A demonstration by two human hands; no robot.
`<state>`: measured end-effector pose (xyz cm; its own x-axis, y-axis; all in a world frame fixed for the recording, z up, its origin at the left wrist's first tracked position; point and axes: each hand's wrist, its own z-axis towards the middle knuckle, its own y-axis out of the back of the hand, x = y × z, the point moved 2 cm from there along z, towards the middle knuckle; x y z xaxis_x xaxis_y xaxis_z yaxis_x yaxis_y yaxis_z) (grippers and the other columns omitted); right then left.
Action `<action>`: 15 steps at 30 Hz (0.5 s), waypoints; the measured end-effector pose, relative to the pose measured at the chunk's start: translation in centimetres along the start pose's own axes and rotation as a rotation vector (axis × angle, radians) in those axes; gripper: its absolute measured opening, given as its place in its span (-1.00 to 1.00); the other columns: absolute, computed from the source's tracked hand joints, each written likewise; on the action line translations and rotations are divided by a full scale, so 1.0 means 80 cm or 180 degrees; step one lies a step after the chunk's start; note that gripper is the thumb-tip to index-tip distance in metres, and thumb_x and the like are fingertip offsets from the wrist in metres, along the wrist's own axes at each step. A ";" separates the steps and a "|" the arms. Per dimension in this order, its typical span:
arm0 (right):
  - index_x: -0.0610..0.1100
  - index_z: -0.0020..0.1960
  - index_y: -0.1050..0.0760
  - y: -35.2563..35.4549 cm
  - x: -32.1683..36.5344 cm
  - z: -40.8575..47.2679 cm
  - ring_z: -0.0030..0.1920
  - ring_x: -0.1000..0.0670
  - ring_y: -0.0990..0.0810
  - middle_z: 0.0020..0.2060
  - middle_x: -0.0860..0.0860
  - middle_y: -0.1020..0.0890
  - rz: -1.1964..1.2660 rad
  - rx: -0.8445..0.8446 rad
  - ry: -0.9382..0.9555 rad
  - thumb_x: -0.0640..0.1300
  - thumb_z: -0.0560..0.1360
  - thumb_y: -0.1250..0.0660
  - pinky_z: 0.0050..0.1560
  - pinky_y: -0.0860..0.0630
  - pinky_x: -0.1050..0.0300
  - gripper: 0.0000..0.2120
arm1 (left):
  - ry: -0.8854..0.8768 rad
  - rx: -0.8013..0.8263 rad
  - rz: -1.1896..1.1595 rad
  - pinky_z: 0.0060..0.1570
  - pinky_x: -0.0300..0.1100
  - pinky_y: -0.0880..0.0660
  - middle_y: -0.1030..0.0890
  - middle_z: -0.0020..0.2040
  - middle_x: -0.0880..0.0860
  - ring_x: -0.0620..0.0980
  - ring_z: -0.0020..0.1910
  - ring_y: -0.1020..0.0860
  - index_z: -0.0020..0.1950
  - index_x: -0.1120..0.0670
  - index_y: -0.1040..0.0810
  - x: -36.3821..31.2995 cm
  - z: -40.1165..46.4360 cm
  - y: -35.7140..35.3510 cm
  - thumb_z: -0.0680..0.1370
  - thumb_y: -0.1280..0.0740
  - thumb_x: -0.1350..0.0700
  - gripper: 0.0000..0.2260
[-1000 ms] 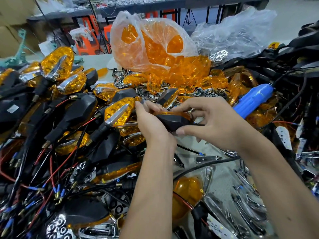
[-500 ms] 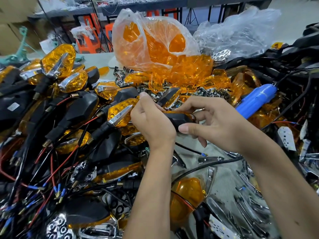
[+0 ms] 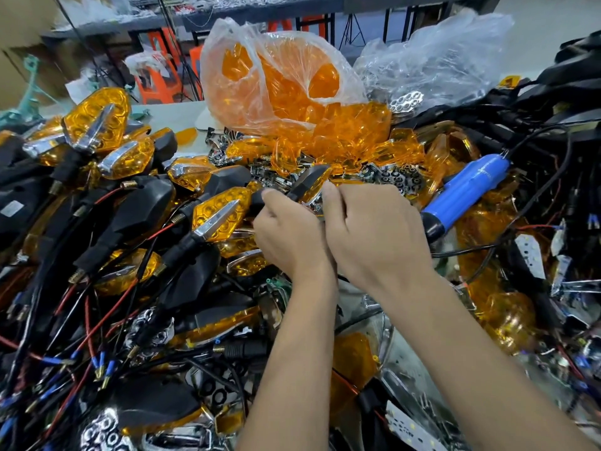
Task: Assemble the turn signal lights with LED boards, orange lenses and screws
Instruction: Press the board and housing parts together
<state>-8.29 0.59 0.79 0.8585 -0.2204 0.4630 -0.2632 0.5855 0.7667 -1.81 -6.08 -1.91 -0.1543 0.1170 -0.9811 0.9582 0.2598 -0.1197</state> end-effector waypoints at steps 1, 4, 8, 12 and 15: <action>-0.05 -0.36 -0.39 -0.001 -0.005 0.000 -0.34 -0.07 -0.53 -0.41 0.01 -0.50 0.0017 -0.0019 -0.0099 0.17 0.72 0.00 -0.28 -0.44 0.01 -0.45 | -0.0006 0.0037 0.0021 -0.26 -0.06 -0.40 -0.48 -0.58 -0.11 -0.05 -0.43 -0.47 -0.60 -0.03 -0.49 0.001 -0.002 -0.001 0.70 -0.13 -0.01 -0.37; -0.08 -0.44 -0.33 -0.006 -0.018 0.001 -0.43 -0.05 -0.47 -0.50 0.01 -0.43 -0.0137 -0.0096 -0.0168 0.20 0.72 0.01 -0.33 -0.33 0.02 -0.36 | -0.0156 0.0124 0.0141 -0.28 -0.09 -0.34 -0.47 -0.58 -0.10 -0.17 -0.53 -0.45 -0.61 -0.03 -0.45 0.004 -0.014 -0.004 0.70 -0.09 -0.04 -0.35; -0.04 -0.48 -0.24 -0.003 -0.029 0.001 -0.52 0.09 -0.31 -0.57 0.06 -0.32 -0.0337 -0.0396 -0.0053 0.17 0.73 0.05 -0.36 -0.15 0.06 -0.36 | -0.0446 0.0405 0.0417 -0.32 -0.09 -0.29 -0.46 -0.57 -0.10 -0.17 -0.54 -0.42 -0.50 0.00 -0.39 0.010 -0.009 -0.008 0.72 -0.03 -0.11 -0.41; -0.02 -0.49 -0.21 -0.002 -0.041 0.004 -0.54 0.14 -0.24 -0.59 0.07 -0.27 -0.0409 -0.0471 -0.0115 0.17 0.73 0.03 -0.42 -0.03 0.15 -0.36 | -0.0978 0.0758 0.1119 -0.36 -0.15 -0.26 -0.52 -0.53 -0.07 -0.14 -0.46 -0.50 -0.47 0.06 -0.45 0.012 -0.011 -0.011 0.74 0.04 -0.18 -0.33; -0.04 -0.49 -0.25 -0.005 -0.049 0.005 -0.53 0.13 -0.28 -0.58 0.06 -0.30 -0.0411 -0.0411 -0.0140 0.16 0.74 0.00 -0.44 -0.05 0.17 -0.36 | -0.1498 0.0687 0.1229 -0.40 -0.15 -0.26 -0.42 -0.57 -0.05 -0.08 -0.53 -0.44 -0.49 0.00 -0.38 0.007 -0.019 -0.011 0.75 0.03 -0.17 -0.36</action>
<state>-11.72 0.89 -1.12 0.8607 -0.3324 0.3856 -0.0910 0.6447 0.7590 -3.14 -4.80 -2.16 0.2863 -0.2821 -0.9156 0.9581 0.0787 0.2754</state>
